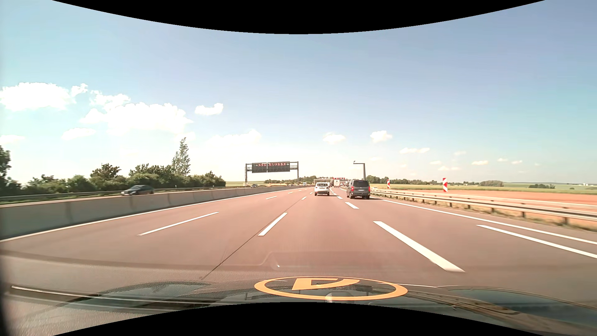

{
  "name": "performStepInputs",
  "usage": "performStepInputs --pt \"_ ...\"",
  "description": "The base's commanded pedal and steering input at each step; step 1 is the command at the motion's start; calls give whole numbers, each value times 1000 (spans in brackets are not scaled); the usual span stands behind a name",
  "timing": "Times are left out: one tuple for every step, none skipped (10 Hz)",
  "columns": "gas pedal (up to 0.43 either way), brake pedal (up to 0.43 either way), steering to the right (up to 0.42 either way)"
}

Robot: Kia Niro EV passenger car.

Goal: Follow the waypoints while adhering to traffic rules and regulations

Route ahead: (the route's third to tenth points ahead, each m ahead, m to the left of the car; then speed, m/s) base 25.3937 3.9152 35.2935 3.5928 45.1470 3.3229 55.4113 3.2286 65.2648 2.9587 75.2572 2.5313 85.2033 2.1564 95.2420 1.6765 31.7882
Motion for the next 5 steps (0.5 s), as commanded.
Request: performStepInputs --pt "441 0 7" --pt "449 0 6" --pt "449 0 5" --pt "441 0 5" --pt "421 0 5"
